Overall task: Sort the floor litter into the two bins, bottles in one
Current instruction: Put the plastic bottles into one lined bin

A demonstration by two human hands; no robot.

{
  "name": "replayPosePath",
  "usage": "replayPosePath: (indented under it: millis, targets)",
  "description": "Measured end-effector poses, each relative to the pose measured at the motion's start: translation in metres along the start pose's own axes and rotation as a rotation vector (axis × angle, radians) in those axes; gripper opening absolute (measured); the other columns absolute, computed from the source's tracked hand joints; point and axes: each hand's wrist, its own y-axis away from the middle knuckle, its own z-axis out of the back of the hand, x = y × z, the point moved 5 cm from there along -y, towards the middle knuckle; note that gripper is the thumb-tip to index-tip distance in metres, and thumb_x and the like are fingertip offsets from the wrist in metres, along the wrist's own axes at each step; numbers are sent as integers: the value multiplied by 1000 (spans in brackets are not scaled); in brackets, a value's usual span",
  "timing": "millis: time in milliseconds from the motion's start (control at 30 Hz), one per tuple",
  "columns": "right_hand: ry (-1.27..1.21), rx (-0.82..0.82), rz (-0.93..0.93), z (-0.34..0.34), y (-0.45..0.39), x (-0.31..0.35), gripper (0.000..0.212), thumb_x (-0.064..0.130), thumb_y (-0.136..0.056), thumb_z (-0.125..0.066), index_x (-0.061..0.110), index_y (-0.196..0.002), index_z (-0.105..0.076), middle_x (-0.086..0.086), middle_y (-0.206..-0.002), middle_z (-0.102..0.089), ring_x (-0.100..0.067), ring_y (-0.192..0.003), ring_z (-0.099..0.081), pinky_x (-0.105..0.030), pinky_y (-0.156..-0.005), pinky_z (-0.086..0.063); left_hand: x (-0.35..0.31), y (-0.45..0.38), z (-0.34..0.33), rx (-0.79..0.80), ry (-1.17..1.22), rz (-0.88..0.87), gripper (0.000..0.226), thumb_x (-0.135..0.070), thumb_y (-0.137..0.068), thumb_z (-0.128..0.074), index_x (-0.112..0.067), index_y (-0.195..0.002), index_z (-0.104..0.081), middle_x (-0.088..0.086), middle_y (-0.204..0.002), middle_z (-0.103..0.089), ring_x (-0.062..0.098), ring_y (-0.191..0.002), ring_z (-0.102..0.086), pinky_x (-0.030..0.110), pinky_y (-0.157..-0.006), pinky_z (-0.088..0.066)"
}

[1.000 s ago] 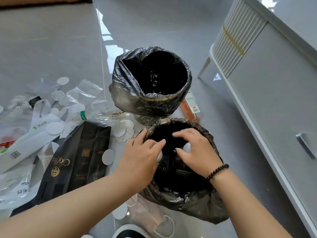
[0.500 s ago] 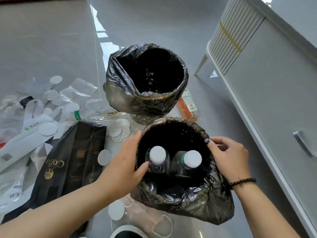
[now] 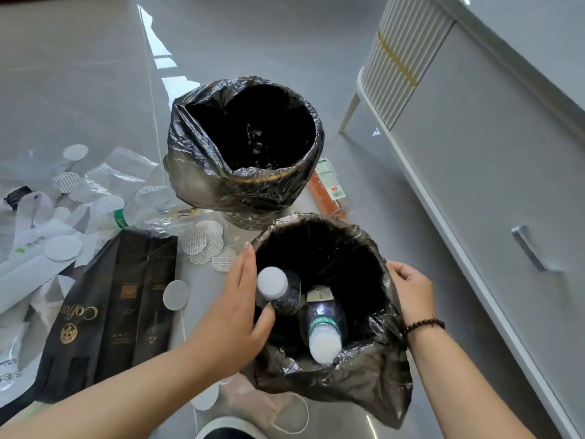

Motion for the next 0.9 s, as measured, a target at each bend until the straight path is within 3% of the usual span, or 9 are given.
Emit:
replayPosePath:
  millis: [133,233,300,433,533,700,800,867,900]
  targets:
    - [-16,51,-57,16,-2,-5,10,19,-88,-67,12,-84,-72,-6,-78,-71,-17,-69,-62,-31,-69,-54,-15,-11,-10,9,-29,-49,83,-25,-99,-40,-18,-146,28,-21,-145,32,-21,-122,22,-9,-93,2]
    - [21,10,-24,40,-10,9,13,21,-91,-61,14,-85,-71,-6,-85,-67,-17,-77,-59,-29,-69,-47,-27,-17,-19,-11,3,-81,81,-25,-99,-39,-17,-147,26,-20,-147,26,-19,-124,19,-6,-96,3]
    - [162,-45,73,57,-17,32,11,25,-91,-59,19,-92,-69,-2,-97,-69,-18,-88,-62,-33,-78,-51,-36,-19,-26,-35,41,-89,81,-27,-99,-39,-19,-147,27,-19,-150,26,-11,-136,13,4,-107,-6]
    - [514,-81,425,50,-17,109,16,21,-88,-62,18,-103,-66,-1,-99,-65,-17,-88,-58,-24,-82,-40,-54,-25,-46,-51,84,-72,83,-30,-96,-38,-19,-148,26,-15,-154,27,5,-145,3,11,-108,-12]
    - [726,121,553,1,-21,143,23,27,-85,-65,18,-106,-64,0,-102,-65,-18,-93,-60,-26,-86,-45,-69,-27,-65,-49,132,-46,84,-34,-92,-34,-20,-146,29,-14,-154,29,4,-145,11,19,-116,-7]
    - [1152,529,466,-83,-31,141,36,35,-85,-60,9,-109,-65,-8,-110,-67,-26,-103,-61,-38,-90,-50,-88,-17,-83,-37,123,55,83,-47,-78,-19,-28,-132,43,-10,-152,36,8,-143,24,31,-121,3]
    - [1319,657,425,-105,-47,131,37,40,-85,-58,8,-102,-68,-9,-106,-67,-24,-97,-61,-32,-82,-51,-79,-16,-74,-90,185,145,94,-55,-73,-24,-30,-135,42,-14,-145,45,4,-139,32,27,-117,9]
    - [1294,739,365,-117,-60,132,37,40,-86,-58,8,-103,-67,-7,-105,-68,-23,-95,-65,-32,-80,-53,-63,-23,-59,-170,226,211,101,-57,-70,-35,-32,-147,25,-17,-152,27,1,-142,20,26,-117,4]
    - [1237,776,304,-120,-65,132,36,40,-88,-58,8,-105,-64,-5,-105,-69,-22,-95,-67,-33,-77,-54,-54,-27,-50,-161,247,251,97,-56,-67,-41,-36,-150,5,-20,-154,1,0,-144,0,27,-119,-6]
